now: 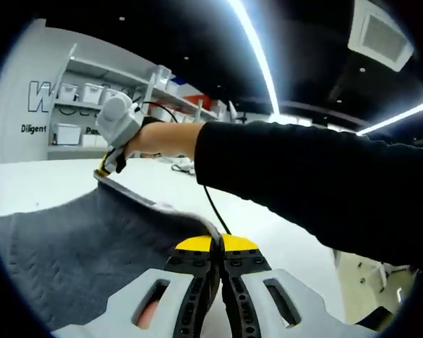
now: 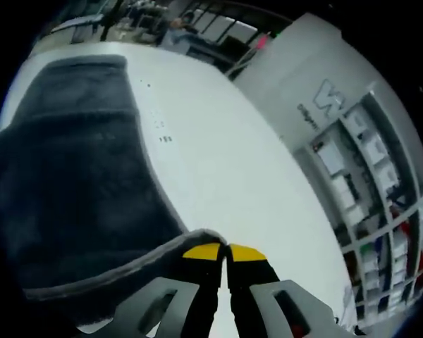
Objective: Open the folded towel by lifting each exposed corner and separating the folded layers until the towel lies flat within the target outline without major curled edges
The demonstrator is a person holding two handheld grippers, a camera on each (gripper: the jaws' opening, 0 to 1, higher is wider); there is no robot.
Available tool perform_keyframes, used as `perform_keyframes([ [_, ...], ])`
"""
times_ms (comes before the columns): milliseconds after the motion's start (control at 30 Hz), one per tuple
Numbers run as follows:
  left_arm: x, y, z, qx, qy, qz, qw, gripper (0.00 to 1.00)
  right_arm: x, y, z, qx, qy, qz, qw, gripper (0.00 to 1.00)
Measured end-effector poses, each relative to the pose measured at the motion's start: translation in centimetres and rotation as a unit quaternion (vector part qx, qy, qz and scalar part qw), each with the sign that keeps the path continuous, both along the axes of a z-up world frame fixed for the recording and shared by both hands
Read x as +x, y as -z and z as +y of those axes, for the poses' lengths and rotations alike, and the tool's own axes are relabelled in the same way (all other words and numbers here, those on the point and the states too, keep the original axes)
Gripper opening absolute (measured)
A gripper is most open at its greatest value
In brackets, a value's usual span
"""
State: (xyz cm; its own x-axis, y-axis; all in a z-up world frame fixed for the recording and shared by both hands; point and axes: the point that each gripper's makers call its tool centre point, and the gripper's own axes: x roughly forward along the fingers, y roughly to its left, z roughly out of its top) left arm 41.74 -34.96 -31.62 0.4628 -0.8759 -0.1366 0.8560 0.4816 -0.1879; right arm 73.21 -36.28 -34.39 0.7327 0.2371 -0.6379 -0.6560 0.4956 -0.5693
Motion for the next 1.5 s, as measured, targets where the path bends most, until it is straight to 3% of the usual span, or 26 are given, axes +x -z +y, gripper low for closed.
perform_keyframes([
  [467,0.2,1.4,-2.6,0.016,0.01,0.001,0.9998,0.01,0.6,2.3,-2.2,0.001,0.011,0.005,0.9999,0.0],
  [667,-0.3,2.1,-3.4,0.021,0.017,0.008,0.9996,0.01,-0.2,2.8,-2.2,-0.009,0.001,-0.001,1.0,0.0],
  [733,-0.4,2.4,-3.6,0.024,0.019,0.008,0.9995,0.01,0.6,2.9,-2.5,-0.01,0.0,0.0,1.0,0.0],
  [967,-0.7,3.1,-4.6,0.029,0.026,0.016,0.9991,0.01,-0.4,3.6,-2.8,-0.015,-0.001,-0.001,0.9999,0.0],
  [1500,-1.4,6.1,-5.8,0.064,0.036,0.025,0.997,0.02,-0.9,6.7,-3.8,-0.004,0.02,0.007,0.9998,0.0],
])
